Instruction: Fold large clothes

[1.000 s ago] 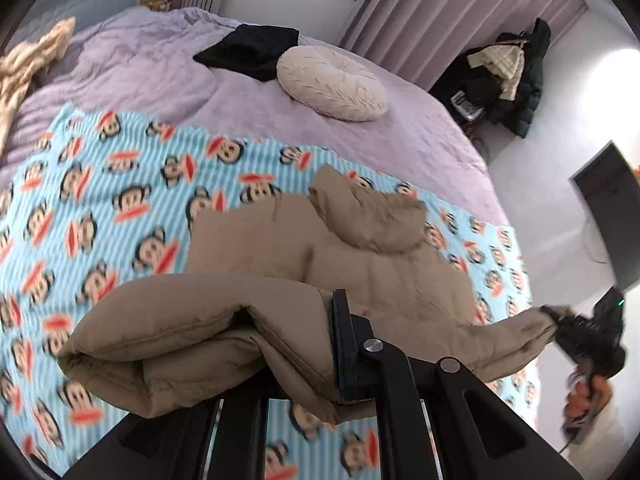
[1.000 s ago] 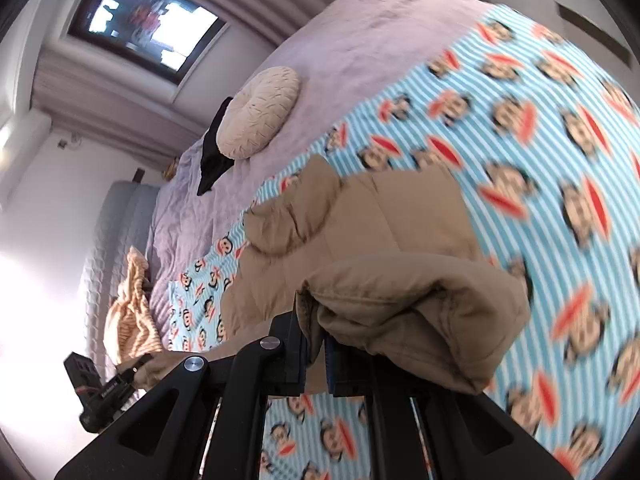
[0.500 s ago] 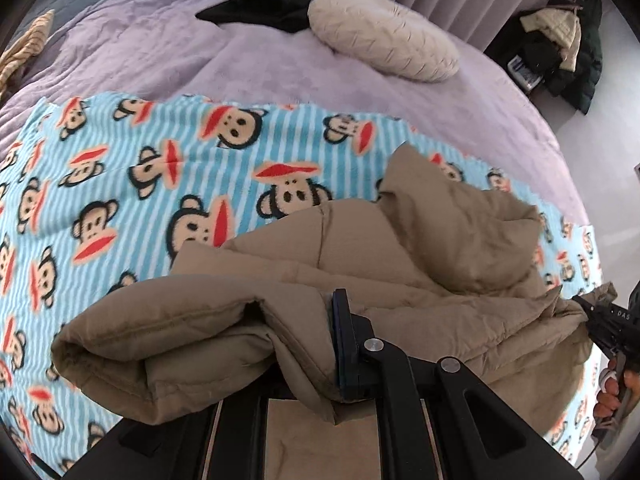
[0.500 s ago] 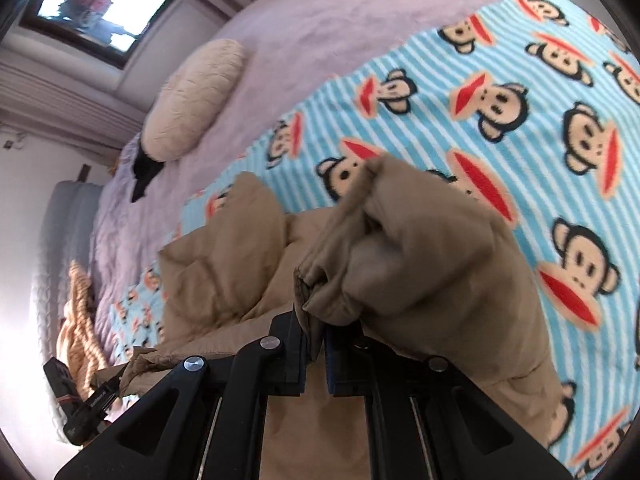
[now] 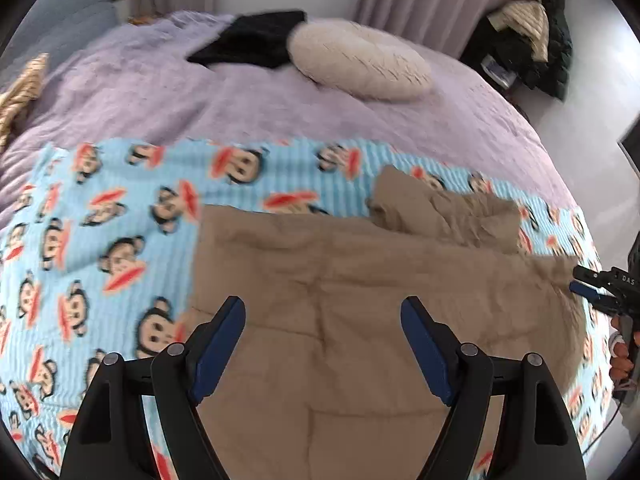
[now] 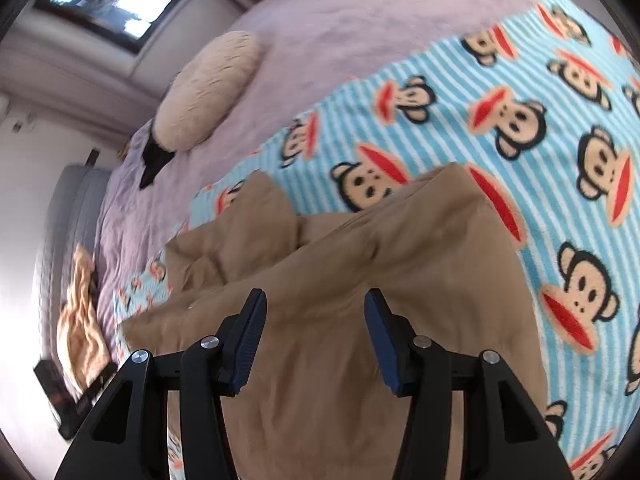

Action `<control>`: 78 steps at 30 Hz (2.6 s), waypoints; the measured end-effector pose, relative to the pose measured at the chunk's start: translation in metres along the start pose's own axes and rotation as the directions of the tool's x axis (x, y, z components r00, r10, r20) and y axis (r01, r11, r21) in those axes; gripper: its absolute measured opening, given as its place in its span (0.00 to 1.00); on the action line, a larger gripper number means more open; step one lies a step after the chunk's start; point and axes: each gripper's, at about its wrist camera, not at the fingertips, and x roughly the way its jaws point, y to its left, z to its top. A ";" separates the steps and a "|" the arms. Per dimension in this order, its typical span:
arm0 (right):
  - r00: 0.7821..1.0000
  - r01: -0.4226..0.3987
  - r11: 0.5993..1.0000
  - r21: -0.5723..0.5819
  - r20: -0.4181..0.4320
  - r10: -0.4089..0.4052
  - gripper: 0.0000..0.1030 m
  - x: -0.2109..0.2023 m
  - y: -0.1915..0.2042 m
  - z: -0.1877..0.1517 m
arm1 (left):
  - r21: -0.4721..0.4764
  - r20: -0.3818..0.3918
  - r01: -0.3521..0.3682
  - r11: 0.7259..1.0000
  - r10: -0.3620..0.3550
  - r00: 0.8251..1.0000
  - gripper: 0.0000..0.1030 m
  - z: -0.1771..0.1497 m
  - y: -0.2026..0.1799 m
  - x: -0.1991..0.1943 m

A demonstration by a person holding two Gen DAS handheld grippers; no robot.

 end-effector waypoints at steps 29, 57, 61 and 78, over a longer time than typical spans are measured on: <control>0.944 0.317 0.943 -0.099 0.133 -0.303 0.13 0.027 -0.034 0.006 | -0.091 0.023 -0.292 0.952 0.295 0.955 0.49 0.018 0.059 0.101; 0.980 0.193 0.981 0.035 0.047 -0.195 0.63 -0.036 -0.029 -0.105 | -0.385 -0.148 -0.120 0.915 0.067 0.987 0.67 -0.139 0.098 -0.003; 0.989 0.151 0.987 0.048 0.001 -0.151 0.71 -0.042 -0.028 -0.136 | -0.450 -0.157 -0.036 0.892 -0.039 0.987 0.67 -0.163 0.091 0.002; 0.998 0.051 0.980 0.191 -0.058 -0.040 0.83 -0.018 -0.058 -0.209 | -0.312 -0.132 -0.004 0.950 -0.039 0.991 0.99 -0.188 0.029 0.022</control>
